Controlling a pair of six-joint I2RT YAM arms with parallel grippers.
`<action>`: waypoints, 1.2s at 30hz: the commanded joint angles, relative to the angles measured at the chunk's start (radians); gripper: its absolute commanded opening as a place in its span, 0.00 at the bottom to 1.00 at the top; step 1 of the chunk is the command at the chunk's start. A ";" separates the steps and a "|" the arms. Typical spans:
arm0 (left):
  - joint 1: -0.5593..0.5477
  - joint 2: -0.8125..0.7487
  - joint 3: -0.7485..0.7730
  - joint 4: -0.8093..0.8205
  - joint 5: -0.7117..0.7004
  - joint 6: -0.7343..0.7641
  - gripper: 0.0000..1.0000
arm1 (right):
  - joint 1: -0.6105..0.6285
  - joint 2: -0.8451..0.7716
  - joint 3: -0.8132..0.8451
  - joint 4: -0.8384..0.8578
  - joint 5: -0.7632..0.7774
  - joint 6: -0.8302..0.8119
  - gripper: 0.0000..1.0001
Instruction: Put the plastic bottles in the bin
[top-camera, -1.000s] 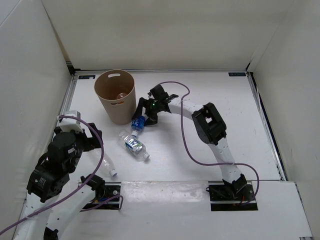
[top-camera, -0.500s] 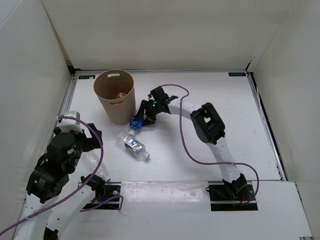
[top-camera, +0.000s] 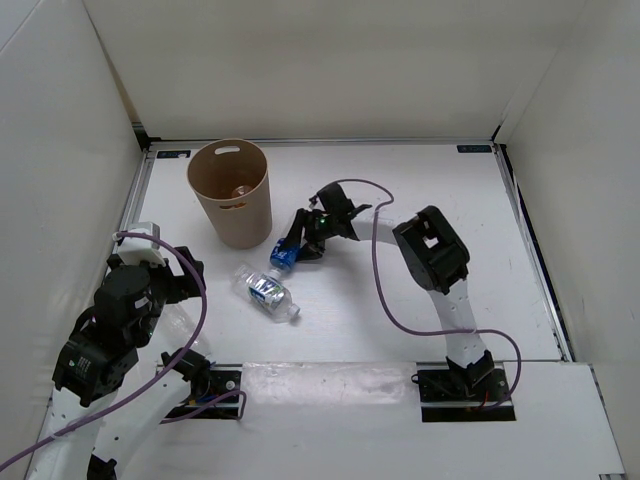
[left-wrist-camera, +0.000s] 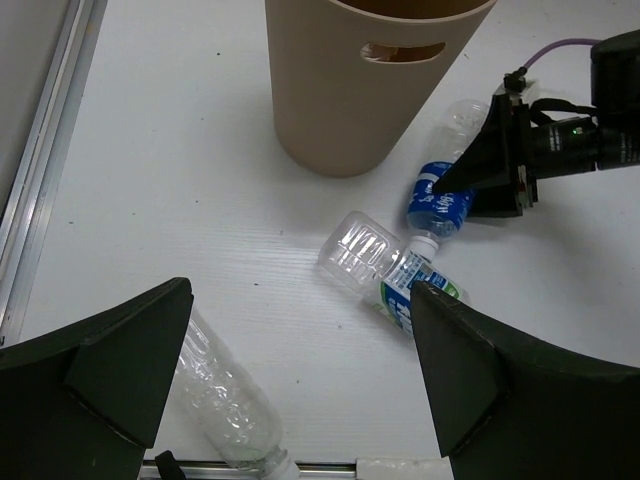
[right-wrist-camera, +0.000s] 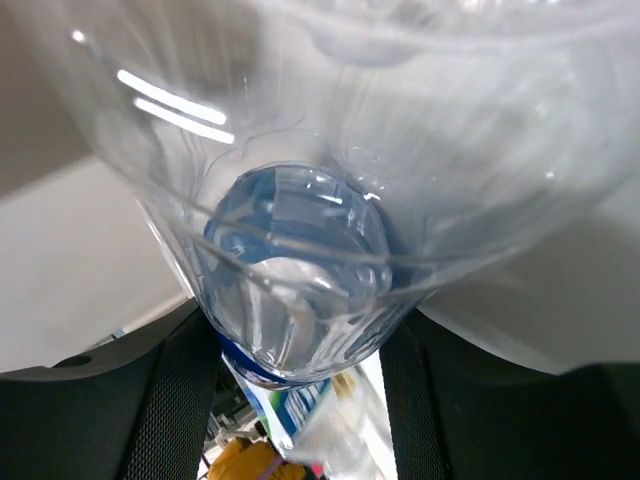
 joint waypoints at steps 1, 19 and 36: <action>0.007 0.005 -0.004 -0.002 -0.001 0.000 1.00 | -0.017 -0.096 -0.100 0.010 0.055 -0.025 0.00; 0.005 -0.003 -0.003 0.000 0.003 0.000 1.00 | -0.065 -0.662 -0.071 -0.173 0.385 -0.378 0.00; 0.007 -0.023 -0.004 -0.002 -0.013 -0.002 1.00 | 0.238 -0.254 0.737 -0.230 0.856 -0.875 0.00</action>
